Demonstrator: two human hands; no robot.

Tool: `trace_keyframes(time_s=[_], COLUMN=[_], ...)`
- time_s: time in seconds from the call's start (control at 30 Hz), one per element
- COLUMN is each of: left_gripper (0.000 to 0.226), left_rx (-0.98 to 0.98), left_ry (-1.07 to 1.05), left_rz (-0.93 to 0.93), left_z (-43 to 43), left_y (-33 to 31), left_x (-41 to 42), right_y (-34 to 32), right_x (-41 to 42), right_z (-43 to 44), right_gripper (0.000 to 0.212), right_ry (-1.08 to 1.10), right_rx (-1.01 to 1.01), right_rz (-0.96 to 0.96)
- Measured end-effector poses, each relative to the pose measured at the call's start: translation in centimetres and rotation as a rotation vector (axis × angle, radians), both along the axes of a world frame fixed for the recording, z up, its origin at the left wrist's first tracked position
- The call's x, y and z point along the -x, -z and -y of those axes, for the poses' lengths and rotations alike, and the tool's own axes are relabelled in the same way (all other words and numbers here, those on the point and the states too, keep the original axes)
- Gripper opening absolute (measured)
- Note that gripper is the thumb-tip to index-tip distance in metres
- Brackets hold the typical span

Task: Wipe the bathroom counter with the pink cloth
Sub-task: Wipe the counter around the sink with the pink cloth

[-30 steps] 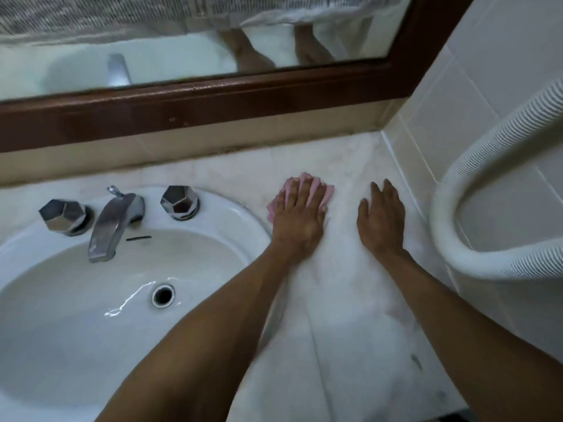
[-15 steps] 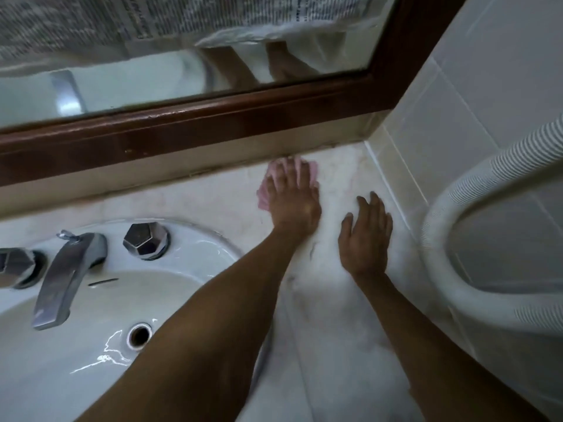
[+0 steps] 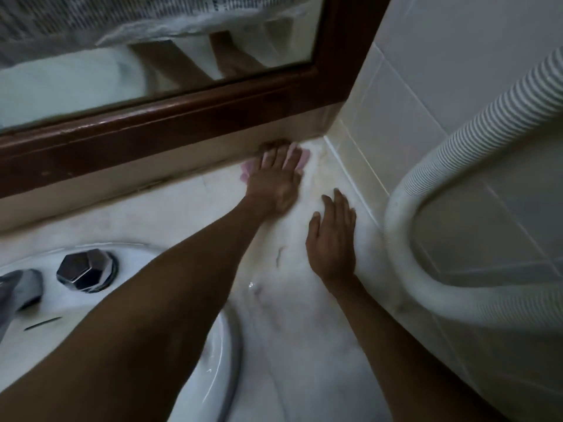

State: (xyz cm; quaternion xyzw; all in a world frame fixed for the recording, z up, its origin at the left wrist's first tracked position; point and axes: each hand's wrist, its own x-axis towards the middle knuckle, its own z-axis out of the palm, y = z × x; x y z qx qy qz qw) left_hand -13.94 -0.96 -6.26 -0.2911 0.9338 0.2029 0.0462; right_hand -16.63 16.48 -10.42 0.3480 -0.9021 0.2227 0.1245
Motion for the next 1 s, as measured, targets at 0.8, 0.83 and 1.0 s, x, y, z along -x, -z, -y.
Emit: trace_keyframes(time_s=[0.8,0.83,1.0], left_gripper=[0.056,0.056,0.056], left_rx=[0.074,0.089,0.009], left_ry=[0.552,0.541,0.125], left_rz=[-0.11,-0.098,-0.02], left_z=[0.4,1.4,0.2], left_y=[0.9,0.8,-0.4], left_x=[1.1,0.9,2.7], right_y=[-1.9,-1.9,-2.0], right_x=[-0.8,-0.7,-0.4], right_z=[-3.7,-4.5,-6.9], right_gripper=[0.04,0.04,0.042], right_ry=[0.018,0.004,-0.012], right_rx=[-0.071,-0.088,-0.107], right_rz=[0.135,0.13,0.133])
